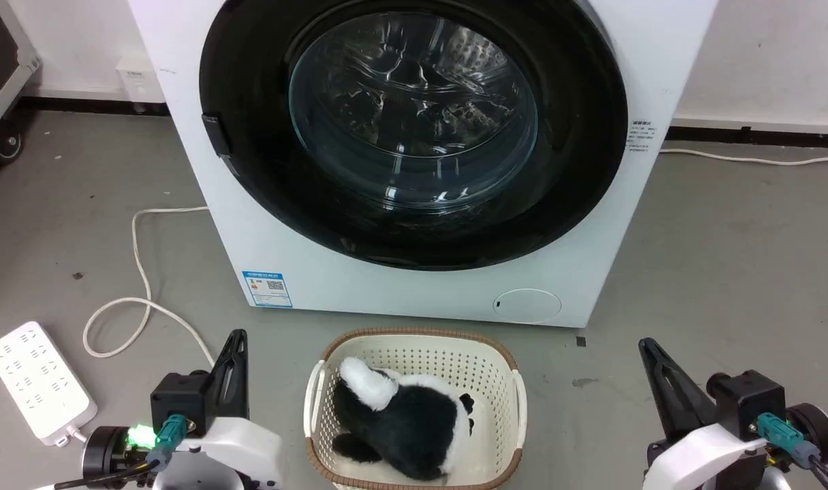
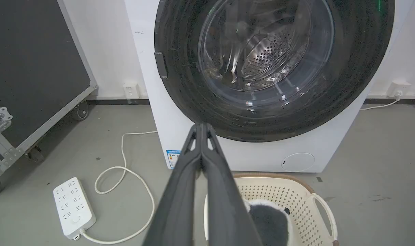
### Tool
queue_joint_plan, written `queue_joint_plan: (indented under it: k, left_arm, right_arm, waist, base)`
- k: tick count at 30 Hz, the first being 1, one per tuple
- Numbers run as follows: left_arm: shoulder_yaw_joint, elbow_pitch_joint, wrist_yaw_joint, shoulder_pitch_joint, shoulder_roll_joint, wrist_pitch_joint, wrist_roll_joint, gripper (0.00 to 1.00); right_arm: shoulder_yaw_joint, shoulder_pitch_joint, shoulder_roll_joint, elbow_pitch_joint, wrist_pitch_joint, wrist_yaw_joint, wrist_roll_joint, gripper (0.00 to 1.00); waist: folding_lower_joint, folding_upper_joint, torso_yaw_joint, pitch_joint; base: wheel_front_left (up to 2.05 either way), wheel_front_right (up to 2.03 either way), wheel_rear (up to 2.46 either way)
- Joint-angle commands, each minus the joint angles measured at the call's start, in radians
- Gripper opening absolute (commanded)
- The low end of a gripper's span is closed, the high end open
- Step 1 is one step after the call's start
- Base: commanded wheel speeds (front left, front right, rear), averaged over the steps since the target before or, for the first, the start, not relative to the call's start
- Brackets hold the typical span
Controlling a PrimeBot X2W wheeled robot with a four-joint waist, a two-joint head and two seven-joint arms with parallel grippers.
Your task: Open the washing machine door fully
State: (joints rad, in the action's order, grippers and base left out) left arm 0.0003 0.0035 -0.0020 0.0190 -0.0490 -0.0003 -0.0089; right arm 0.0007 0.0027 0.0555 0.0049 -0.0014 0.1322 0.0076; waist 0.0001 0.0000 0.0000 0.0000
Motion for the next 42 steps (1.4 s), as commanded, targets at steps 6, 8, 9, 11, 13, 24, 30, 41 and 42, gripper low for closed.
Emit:
queue_joint_plan:
  k: [6,8,9,11,13,24,30,41,42]
  left_arm:
    - [0.000,-0.004,0.002,-0.019,-0.001,0.000,0.009,0.00]
    - [0.000,-0.004,0.002,-0.019,-0.001,0.000,0.009,0.00]
    - [0.000,-0.004,0.002,-0.019,-0.001,0.000,0.009,0.00]
    - [0.000,-0.004,0.002,-0.019,-0.001,0.000,0.009,0.00]
    - [0.000,-0.004,0.002,-0.019,-0.001,0.000,0.009,0.00]
    - [0.000,-0.004,0.002,-0.019,-0.001,0.000,0.009,0.00]
    - [0.000,-0.004,0.002,-0.019,-0.001,0.000,0.009,0.00]
    - [0.000,-0.004,0.002,-0.019,-0.001,0.000,0.009,0.00]
    - [0.000,-0.004,0.002,-0.019,-0.001,0.000,0.009,0.00]
  right_arm:
    - [-0.001,-0.003,-0.005,-0.005,0.001,-0.002,-0.008,0.00]
    - [-0.001,-0.003,-0.005,-0.005,0.001,-0.002,-0.008,0.00]
    - [-0.001,-0.003,-0.005,-0.005,0.001,-0.002,-0.008,0.00]
    - [-0.001,-0.003,-0.005,-0.005,0.001,-0.002,-0.008,0.00]
    - [-0.001,-0.003,-0.005,-0.005,0.001,-0.002,-0.008,0.00]
    - [-0.001,-0.003,-0.005,-0.005,0.001,-0.002,-0.008,0.00]
    - [-0.001,-0.003,-0.005,-0.005,0.001,-0.002,-0.008,0.00]
    - [-0.001,-0.003,-0.005,-0.005,0.001,-0.002,-0.008,0.00]
    - [-0.001,-0.003,-0.005,-0.005,0.001,-0.002,-0.008,0.00]
  waist:
    - [-0.0001,0.0000,0.000,0.000]
    - [-0.0001,0.0000,0.000,0.000]
    - [-0.0001,0.0000,0.000,0.000]
    - [-0.0001,0.0000,0.000,0.000]
    - [-0.0001,0.0000,0.000,0.000]
    - [-0.0001,0.0000,0.000,0.000]
    - [-0.0001,0.0000,0.000,0.000]
    - [-0.0001,0.0000,0.000,0.000]
    - [-0.0001,0.0000,0.000,0.000]
  base:
    - [0.00,0.00,0.00]
    - [0.00,0.00,0.00]
    - [0.00,0.00,0.00]
    - [0.00,0.00,0.00]
    - [0.00,0.00,0.00]
    - [0.00,0.00,0.00]
    - [0.00,0.00,0.00]
    - [0.00,0.00,0.00]
    - [0.00,0.00,0.00]
